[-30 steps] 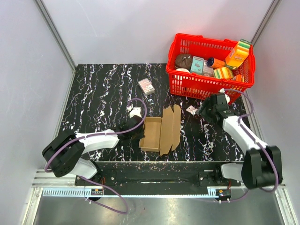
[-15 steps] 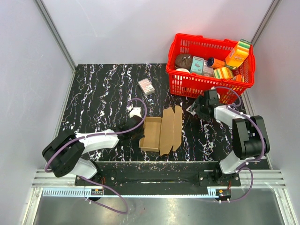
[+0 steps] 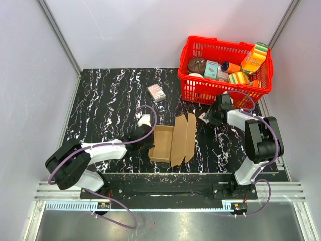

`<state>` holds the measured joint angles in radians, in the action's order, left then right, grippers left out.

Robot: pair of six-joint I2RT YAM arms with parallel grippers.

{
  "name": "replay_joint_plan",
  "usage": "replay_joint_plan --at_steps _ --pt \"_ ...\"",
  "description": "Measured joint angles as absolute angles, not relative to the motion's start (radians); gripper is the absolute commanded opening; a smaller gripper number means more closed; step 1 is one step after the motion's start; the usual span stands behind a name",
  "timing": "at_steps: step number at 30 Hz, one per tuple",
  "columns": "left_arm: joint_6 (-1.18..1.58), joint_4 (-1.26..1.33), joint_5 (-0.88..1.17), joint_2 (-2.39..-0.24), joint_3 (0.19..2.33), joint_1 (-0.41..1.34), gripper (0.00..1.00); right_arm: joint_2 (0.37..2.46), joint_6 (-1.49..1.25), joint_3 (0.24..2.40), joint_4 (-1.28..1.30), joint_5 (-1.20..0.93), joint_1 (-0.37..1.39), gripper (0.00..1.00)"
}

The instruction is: Fold the paper box

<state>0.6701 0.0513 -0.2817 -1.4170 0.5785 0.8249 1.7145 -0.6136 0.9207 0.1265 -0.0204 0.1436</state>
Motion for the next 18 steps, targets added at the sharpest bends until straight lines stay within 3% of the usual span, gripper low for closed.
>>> replay_joint_plan --at_steps 7,18 --pt "0.670 0.063 -0.281 -1.417 0.573 0.824 0.07 1.724 -0.602 0.932 0.143 -0.019 0.144 0.42" --pt "0.670 0.077 -0.282 -1.417 0.567 0.824 0.07 1.737 -0.595 0.948 0.167 -0.017 0.144 0.26"
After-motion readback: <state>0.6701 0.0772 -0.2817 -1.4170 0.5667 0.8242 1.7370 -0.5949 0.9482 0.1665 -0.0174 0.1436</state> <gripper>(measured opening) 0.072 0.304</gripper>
